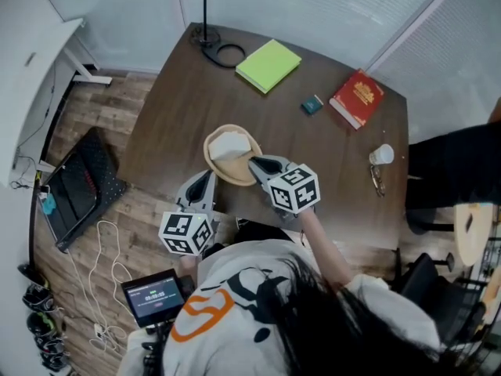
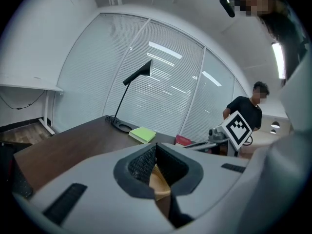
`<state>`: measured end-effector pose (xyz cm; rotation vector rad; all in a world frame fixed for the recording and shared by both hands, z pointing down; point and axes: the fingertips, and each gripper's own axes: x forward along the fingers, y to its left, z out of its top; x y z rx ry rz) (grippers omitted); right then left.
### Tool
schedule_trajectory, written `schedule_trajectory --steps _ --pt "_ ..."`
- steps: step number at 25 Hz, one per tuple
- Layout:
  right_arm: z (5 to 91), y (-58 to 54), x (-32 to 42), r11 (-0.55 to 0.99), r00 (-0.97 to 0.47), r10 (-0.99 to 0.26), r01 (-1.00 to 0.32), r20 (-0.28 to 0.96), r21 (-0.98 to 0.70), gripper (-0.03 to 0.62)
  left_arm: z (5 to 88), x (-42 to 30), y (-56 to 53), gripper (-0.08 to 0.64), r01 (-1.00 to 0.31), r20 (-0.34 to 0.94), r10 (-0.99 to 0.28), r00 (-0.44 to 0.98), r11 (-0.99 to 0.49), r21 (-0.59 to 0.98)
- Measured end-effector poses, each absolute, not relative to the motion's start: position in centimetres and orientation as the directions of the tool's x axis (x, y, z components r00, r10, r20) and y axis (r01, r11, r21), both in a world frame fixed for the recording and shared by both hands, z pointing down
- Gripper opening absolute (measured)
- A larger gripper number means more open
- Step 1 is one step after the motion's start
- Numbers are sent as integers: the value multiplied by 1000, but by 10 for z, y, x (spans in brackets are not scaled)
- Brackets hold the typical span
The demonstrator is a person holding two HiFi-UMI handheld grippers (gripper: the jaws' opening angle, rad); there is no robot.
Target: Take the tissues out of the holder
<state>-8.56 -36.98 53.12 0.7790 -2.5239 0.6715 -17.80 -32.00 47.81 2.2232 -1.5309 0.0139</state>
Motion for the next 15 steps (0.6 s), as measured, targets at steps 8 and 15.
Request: schedule_trajectory --steps 8,15 --pt "540 -391 -115 934 -772 -215 -342 599 -106 186 487 -177 -335 0 -898 276 -889 365 -259 355" --pt "570 -415 -139 988 -678 -96 -151 728 -11 270 491 -181 -334 0 -907 290 -896 336 -224 358"
